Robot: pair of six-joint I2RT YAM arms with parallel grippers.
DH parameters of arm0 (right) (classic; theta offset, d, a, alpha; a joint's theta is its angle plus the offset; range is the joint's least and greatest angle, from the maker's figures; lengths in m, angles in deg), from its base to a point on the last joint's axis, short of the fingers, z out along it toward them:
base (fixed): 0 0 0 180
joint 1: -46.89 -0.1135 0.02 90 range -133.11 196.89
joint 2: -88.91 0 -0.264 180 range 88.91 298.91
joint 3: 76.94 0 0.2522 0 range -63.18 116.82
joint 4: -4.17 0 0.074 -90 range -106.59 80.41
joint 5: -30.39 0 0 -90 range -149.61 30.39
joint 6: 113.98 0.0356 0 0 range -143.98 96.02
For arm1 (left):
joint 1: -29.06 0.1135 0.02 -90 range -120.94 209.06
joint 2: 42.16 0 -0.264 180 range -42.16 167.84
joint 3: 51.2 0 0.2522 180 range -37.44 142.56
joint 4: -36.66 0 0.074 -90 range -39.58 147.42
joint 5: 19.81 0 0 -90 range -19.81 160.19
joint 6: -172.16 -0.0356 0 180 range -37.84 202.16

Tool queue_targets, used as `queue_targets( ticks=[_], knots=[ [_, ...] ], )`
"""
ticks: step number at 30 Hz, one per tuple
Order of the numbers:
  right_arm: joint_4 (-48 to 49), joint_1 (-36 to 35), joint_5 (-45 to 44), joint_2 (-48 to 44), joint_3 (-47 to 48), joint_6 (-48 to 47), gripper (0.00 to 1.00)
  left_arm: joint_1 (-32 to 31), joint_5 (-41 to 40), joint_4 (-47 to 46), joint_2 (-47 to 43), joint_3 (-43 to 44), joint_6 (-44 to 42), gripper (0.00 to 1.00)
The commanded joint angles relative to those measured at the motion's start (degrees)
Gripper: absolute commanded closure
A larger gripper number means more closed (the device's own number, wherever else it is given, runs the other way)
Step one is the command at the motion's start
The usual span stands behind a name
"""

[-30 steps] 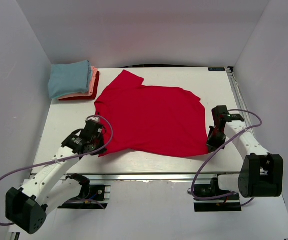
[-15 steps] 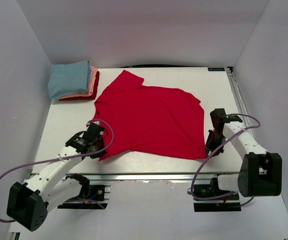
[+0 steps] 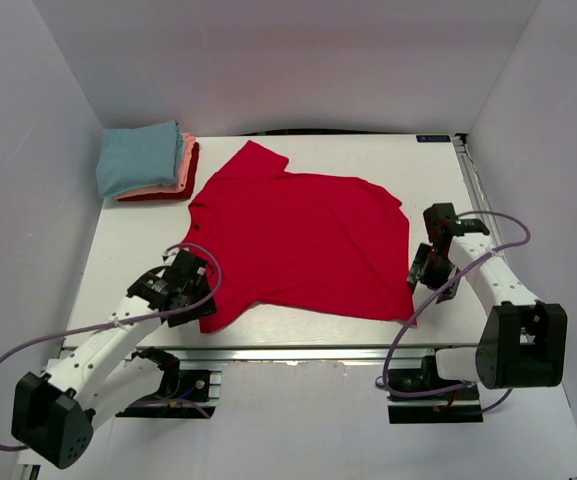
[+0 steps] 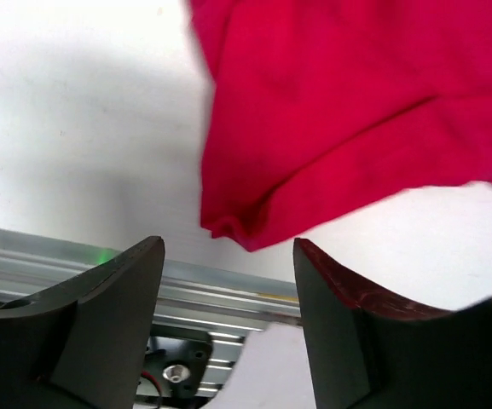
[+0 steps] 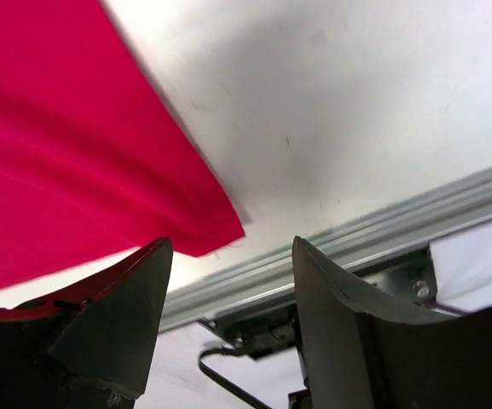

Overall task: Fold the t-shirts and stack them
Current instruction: Flatten out the tshirt

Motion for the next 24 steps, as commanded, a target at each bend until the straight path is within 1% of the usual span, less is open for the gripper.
queue_targets(
  ticks=[1,2,3,4,5,6,7,9,10,12,13,14,15,16,18,19,20,23,24],
  knots=[
    [2.2,-0.1,-2.8,-1.7,6.3,-0.8,0.35,-0.1,-0.2,0.5,-3.9,4.8,2.6,0.27],
    [3.4,-0.1,-2.5,-1.7,7.0,-1.2,0.35,-0.1,-3.7,0.6,-4.6,6.7,3.9,0.28],
    [4.6,-0.1,-2.4,-1.7,7.9,-1.4,0.35,-0.2,-5.7,0.4,-4.7,7.4,4.8,0.33],
    [5.8,-0.1,-1.2,-1.6,9.6,-1.9,0.37,-0.2,-7.8,0.3,-4.5,7.9,5.7,0.40],
    [8.8,-0.2,-0.4,-1.5,10.1,-3.2,0.41,-0.2,-9.9,0.6,-4.0,8.4,7.4,0.47],
    [9.1,-0.1,0.0,-0.7,11.1,-3.3,0.43,-0.1,-13.8,1.0,-2.5,9.0,8.2,0.53],
    [9.7,-0.2,2.9,-0.3,11.9,-3.7,0.44,-0.2,-15.5,1.3,-1.6,9.0,9.1,0.65],
    [11.3,-0.3,5.3,0.4,12.6,-4.7,0.46,-0.2,-19.0,1.8,-0.2,8.9,12.3,0.71],
    [12.0,-0.3,7.7,0.4,12.4,-5.0,0.46,-0.1,-21.0,1.4,0.6,8.5,13.0,0.78],
    [14.1,-0.5,8.9,-0.4,10.8,-5.9,0.48,-0.1,-22.5,0.4,1.4,6.5,15.5,0.79],
    [14.9,-0.7,11.2,-0.9,10.1,-6.4,0.50,-0.1,-22.6,-1.0,2.1,5.3,16.3,0.79],
    [16.0,-1.2,13.5,-1.8,8.8,-7.2,0.55,-0.2,-22.3,-2.0,2.4,4.1,17.9,0.79],
    [18.1,-1.9,15.0,-2.4,8.0,-8.4,0.57,-0.2,-21.9,-3.2,2.7,2.8,18.4,0.79],
    [19.1,-3.9,18.2,-2.8,7.4,-9.2,0.58,-0.1,-20.5,-6.3,3.2,0.3,19.5,0.78],
    [20.7,-6.7,17.9,-3.4,6.4,-10.3,0.58,-0.1,-20.5,-8.7,3.6,-1.4,20.7,0.72],
    [21.1,-8.0,17.8,-3.4,6.1,-10.5,0.59,-0.2,-20.4,-11.2,3.6,-2.5,20.8,0.71],
    [21.4,-10.0,17.8,-3.2,5.9,-10.5,0.59,-0.2,-21.1,-11.9,3.7,-2.8,21.4,0.67],
    [22.1,-12.0,17.9,-2.7,5.0,-10.3,0.59,-0.2,-22.7,-13.8,5.3,-3.3,21.9,0.58],
    [22.2,-12.4,17.9,-2.5,4.9,-10.2,0.59,-0.1,-22.8,-14.6,6.0,-3.3,21.6,0.51]
  ],
)
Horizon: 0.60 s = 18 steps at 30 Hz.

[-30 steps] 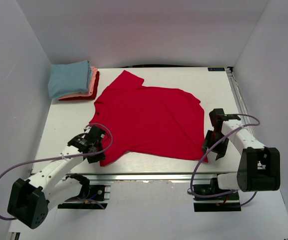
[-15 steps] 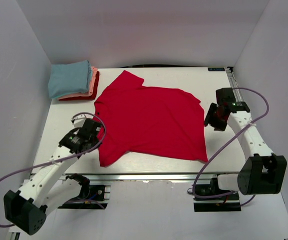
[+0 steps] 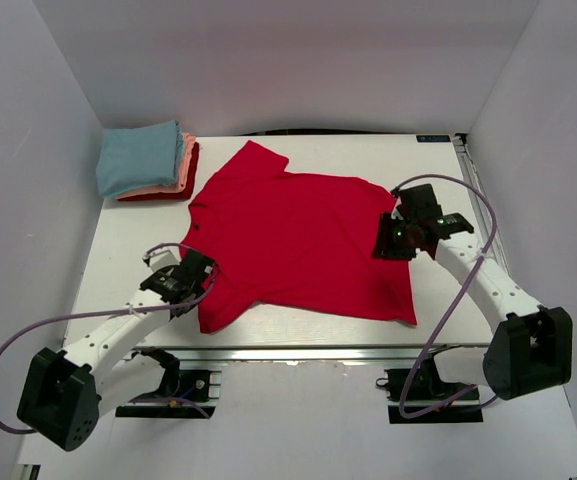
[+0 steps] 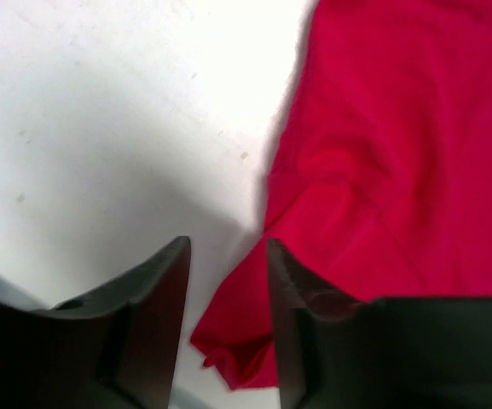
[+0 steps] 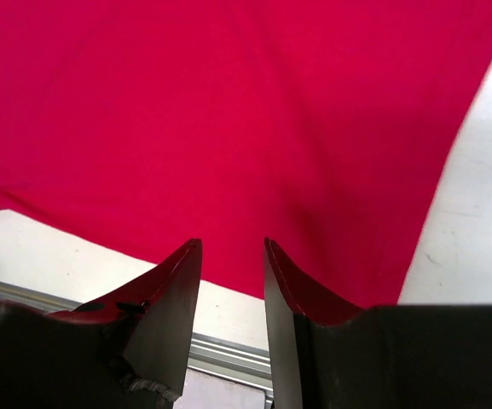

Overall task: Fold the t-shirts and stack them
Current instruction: Flatten out the tshirt

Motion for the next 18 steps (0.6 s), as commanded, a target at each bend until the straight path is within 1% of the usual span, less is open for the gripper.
queue_targets(
  ticks=[1,3,6,11,15,18],
  knots=[
    [3.3,-1.4,1.8,-0.7,-1.2,-1.3,0.59,-0.1,-3.2,-6.8,1.8,0.1,1.9,0.47],
    [3.9,-1.9,1.6,-0.5,-1.6,-1.4,0.59,-0.2,-3.2,-9.3,3.5,0.1,1.0,0.42],
    [4.1,-2.0,1.4,0.2,-1.6,-1.5,0.59,-0.1,-2.9,-12.4,5.9,0.8,0.2,0.42],
    [4.4,-2.3,2.3,0.2,-1.2,-1.5,0.59,-0.2,-3.0,-11.3,9.8,2.0,0.6,0.50],
    [4.5,-2.6,2.5,0.4,-1.4,-1.7,0.59,0.1,-4.9,-10.1,9.0,1.3,1.4,0.53],
    [4.9,-2.9,2.4,0.2,-1.9,-1.8,0.59,0.4,-4.8,-11.8,9.7,0.1,1.0,0.53]
  ],
)
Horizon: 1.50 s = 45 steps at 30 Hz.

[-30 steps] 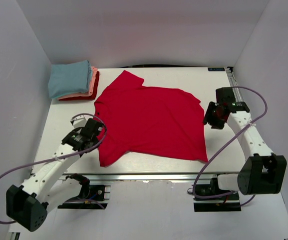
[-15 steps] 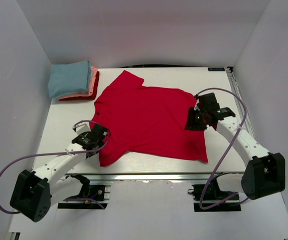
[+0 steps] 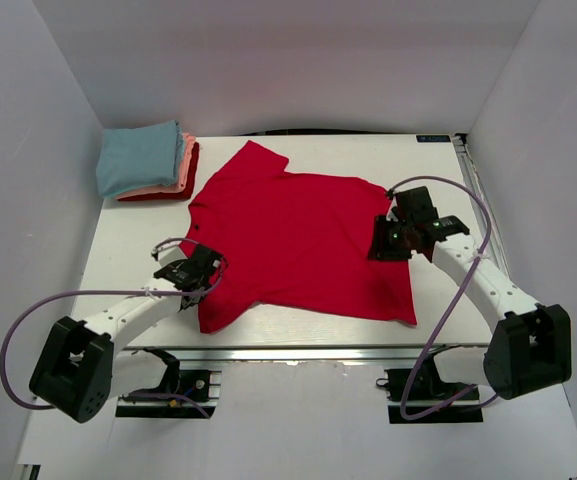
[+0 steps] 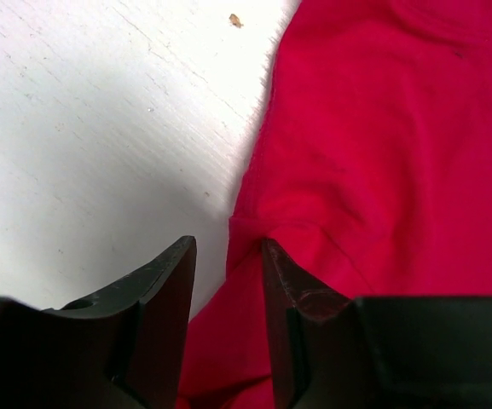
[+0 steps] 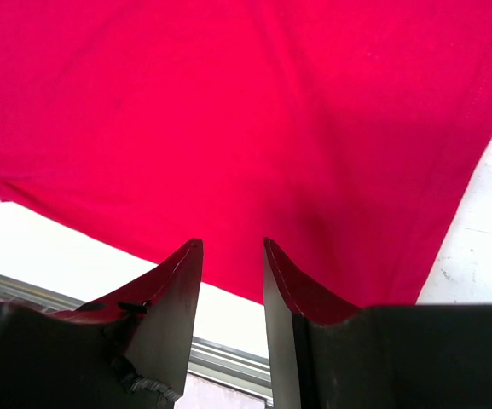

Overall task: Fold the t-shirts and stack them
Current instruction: Flatten out the tshirt

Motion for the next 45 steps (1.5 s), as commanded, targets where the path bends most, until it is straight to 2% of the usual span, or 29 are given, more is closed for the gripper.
queue_targets(
  ticks=[1,8,10,11,12,13,15,23,24,33,37,38,39,41,42,45],
  knots=[
    [1.9,-0.6,0.8,-0.1,-0.3,-1.1,0.59,0.5,-1.6,-2.1,-0.2,-0.4,0.3,0.53],
    [3.5,-1.1,1.4,1.1,-3.1,1.1,0.61,2.0,1.7,-7.6,5.8,-2.0,-0.9,0.64],
    [5.7,-1.7,1.4,1.3,-5.7,2.4,0.71,2.2,1.5,-8.6,6.3,-2.2,-1.0,0.68],
    [6.4,-1.8,1.6,1.4,-6.5,2.7,0.76,2.2,1.1,-9.0,6.6,-2.1,-1.0,0.73],
    [7.1,-2.3,1.2,1.6,-8.0,3.0,0.79,2.2,1.1,-9.4,6.7,-2.2,-0.9,0.91],
    [8.2,-2.5,1.4,2.6,-8.4,3.4,0.79,2.2,1.1,-9.2,6.7,-1.6,-0.9,0.99],
    [9.0,-3.0,0.5,4.8,-9.2,3.7,0.88,2.3,0.9,-7.7,6.1,-0.4,-1.6,1.00],
    [10.9,-3.5,-5.1,10.8,-9.1,2.9,0.92,2.2,-3.9,5.8,2.8,8.9,-5.3,1.00],
    [10.3,-3.4,-6.8,12.1,-9.0,2.8,1.00,2.2,-4.7,8.2,2.8,10.3,-5.9,1.00],
    [8.6,-3.4,-14.4,19.3,-6.4,3.6,1.00,2.4,-5.0,12.7,1.8,10.8,-7.3,1.00],
    [6.1,-3.0,-20.1,19.4,-5.1,5.2,1.00,2.4,-5.1,13.2,1.1,10.2,-7.4,0.91],
    [5.4,-2.5,-21.8,19.4,-4.8,5.7,1.00,2.4,-4.9,13.0,0.5,10.3,-7.5,0.86],
    [5.2,-2.1,-22.2,19.0,-4.2,5.8,1.00,2.4,-4.8,13.0,-0.5,10.4,-7.6,0.75],
    [4.6,-1.0,-23.8,18.2,-3.9,6.5,1.00,2.4,-4.7,12.9,-1.7,10.9,-7.9,0.67],
    [4.6,-0.6,-24.1,18.0,-3.9,6.8,1.00,2.4,-4.7,13.0,-2.5,11.1,-8.1,0.58],
    [4.5,0.4,-24.3,17.5,-3.2,7.2,1.00,2.4,-4.8,13.4,-3.1,11.7,-8.7,0.51]
  ],
)
